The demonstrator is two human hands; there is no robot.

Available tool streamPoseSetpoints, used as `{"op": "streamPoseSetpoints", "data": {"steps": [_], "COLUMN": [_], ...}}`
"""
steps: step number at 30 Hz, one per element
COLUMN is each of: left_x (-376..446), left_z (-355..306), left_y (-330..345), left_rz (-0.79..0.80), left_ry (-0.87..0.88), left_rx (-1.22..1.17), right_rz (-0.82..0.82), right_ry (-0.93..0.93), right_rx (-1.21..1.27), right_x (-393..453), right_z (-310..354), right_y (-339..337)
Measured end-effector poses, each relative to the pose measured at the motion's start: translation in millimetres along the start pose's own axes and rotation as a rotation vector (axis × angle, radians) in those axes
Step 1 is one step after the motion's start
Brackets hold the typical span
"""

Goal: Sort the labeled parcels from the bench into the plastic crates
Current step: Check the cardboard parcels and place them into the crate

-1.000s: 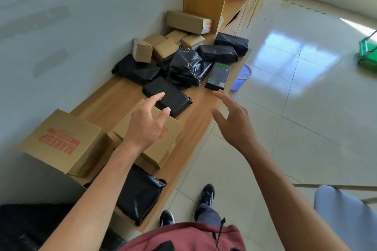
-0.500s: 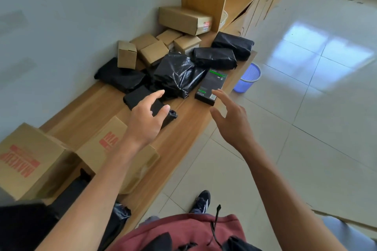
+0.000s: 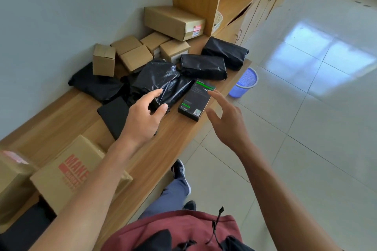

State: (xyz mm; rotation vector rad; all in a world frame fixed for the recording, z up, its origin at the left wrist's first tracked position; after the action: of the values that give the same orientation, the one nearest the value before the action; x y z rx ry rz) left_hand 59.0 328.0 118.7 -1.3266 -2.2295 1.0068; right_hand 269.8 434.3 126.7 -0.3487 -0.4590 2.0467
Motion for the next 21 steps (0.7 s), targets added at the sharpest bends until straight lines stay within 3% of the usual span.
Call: {"op": "streamPoseSetpoints", "data": {"steps": [15,21], "left_x": [191.2,229.0], "left_z": [-4.7,-3.1], "left_y": [35.6,27.8], "left_rz": [-0.022,-0.059], "left_ry": [-0.109,-0.22], "left_rx": [-0.051,-0.053], "right_rz": [0.027,0.15], "right_ry": [0.018,-0.027], "right_rx": [-0.087,-0.117], "right_x": [204.3,264.9], "right_z": [-34.8,-41.7], "right_y": [-29.9,-11.6]}}
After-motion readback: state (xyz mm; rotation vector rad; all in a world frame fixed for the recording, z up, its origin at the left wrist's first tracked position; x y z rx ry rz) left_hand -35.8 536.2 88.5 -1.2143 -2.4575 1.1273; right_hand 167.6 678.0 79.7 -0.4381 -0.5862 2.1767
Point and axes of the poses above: each hand's wrist, its own x-axis towards the middle knuckle, its own y-axis out of the palm, z = x × y, the point moved 5 cm from there along x, towards the middle knuckle, and after that the axes turned 14 degrees about x, right-handed, at the moved point
